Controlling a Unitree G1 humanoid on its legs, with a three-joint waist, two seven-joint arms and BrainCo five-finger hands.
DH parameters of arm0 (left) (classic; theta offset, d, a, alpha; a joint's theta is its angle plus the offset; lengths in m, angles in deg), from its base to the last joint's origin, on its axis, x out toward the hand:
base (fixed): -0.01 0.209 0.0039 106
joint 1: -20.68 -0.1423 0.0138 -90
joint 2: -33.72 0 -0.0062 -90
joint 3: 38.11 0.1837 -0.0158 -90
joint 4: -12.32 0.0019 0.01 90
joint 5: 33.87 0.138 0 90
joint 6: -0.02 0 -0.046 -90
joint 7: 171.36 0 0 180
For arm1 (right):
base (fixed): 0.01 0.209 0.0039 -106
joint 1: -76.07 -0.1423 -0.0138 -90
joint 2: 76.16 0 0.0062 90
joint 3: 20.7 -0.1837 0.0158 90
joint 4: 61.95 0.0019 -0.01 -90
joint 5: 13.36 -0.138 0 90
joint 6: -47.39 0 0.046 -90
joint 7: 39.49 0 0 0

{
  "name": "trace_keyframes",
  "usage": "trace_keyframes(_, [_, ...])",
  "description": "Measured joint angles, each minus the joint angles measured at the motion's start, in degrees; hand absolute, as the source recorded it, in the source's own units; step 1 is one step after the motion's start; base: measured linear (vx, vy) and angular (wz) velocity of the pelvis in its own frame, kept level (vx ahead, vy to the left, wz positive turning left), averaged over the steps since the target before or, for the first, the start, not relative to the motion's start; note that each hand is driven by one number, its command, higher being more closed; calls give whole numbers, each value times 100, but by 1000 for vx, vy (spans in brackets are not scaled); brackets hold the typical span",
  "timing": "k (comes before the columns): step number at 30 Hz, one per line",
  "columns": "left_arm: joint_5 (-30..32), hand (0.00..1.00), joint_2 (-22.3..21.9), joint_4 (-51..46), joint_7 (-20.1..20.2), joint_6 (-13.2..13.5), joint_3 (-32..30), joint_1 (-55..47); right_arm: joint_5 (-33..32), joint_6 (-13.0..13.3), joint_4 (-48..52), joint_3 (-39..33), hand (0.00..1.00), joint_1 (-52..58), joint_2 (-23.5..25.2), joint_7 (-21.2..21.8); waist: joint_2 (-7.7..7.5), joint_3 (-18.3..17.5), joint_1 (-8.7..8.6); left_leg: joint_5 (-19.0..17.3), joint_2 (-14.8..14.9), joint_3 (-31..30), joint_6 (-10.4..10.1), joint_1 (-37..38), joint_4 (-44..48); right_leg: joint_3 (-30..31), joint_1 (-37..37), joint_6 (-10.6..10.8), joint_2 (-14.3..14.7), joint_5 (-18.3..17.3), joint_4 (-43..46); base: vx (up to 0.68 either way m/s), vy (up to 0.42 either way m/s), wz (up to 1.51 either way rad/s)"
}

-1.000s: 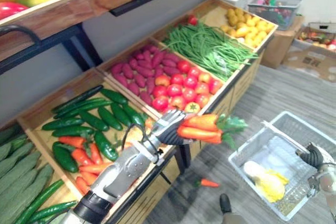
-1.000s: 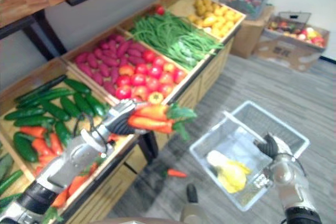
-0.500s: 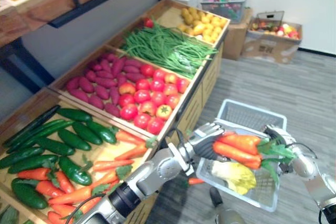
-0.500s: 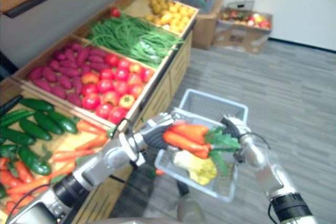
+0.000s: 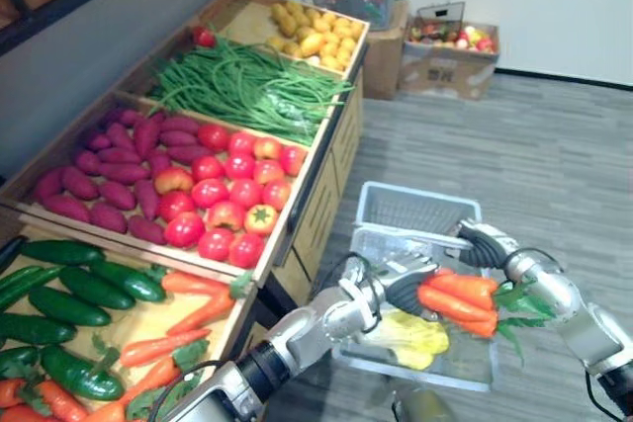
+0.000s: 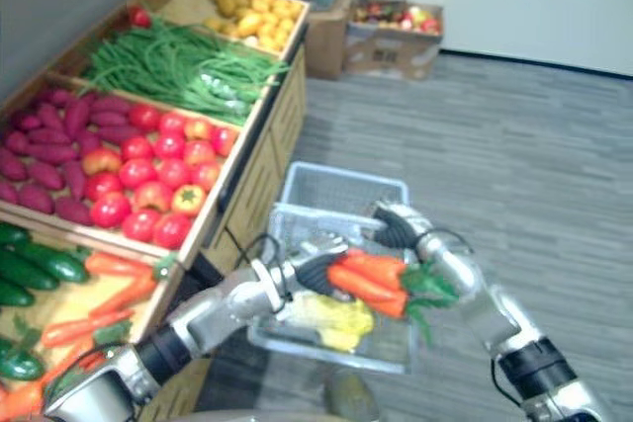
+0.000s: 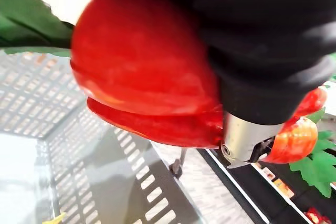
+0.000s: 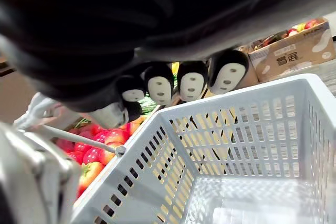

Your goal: Pick vegetable in the basket

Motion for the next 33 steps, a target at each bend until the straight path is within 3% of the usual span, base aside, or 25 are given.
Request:
trace_keyframes(14, [244, 100, -193, 806, 28, -129, -178, 7, -103, -9, -14, 59, 100, -443, -70, 5, -117, 140, 28, -6, 81, 176, -9, 105, 101, 123, 8, -8, 125, 18, -16, -28, -44, -7])
trace_keyframes(18, [666, 100, -211, 1319, 25, -250, -381, 61, -249, -4, 16, 46, 100, -446, -114, 152, -116, 146, 19, -6, 83, 161, -10, 71, 101, 112, 4, -17, 108, 47, -61, -28, -41, 2])
trace_keyframes(19, [769, 0, -218, 1584, 23, -302, -412, 162, -365, -4, 24, 45, 100, -446, -175, 213, -122, 151, 19, -6, 71, 150, -10, 18, 102, 113, -15, -22, 82, 93, -120, -29, -38, 2])
trace_keyframes(27, [1156, 0, -469, 2514, 4, -530, -788, 457, -672, -2, 31, 48, 100, -461, -298, 423, -180, 344, -22, -9, 45, 152, -4, 16, 105, 127, 9, -14, 42, 157, -318, -21, -29, -2])
trace_keyframes(33, [1237, 0, -501, 2789, 18, -548, -855, 607, -899, -4, 179, 56, 100, -467, -493, 498, -145, 410, -84, -6, 8, 176, -3, 7, 90, 182, 34, -26, 47, 285, -374, -16, -27, -6])
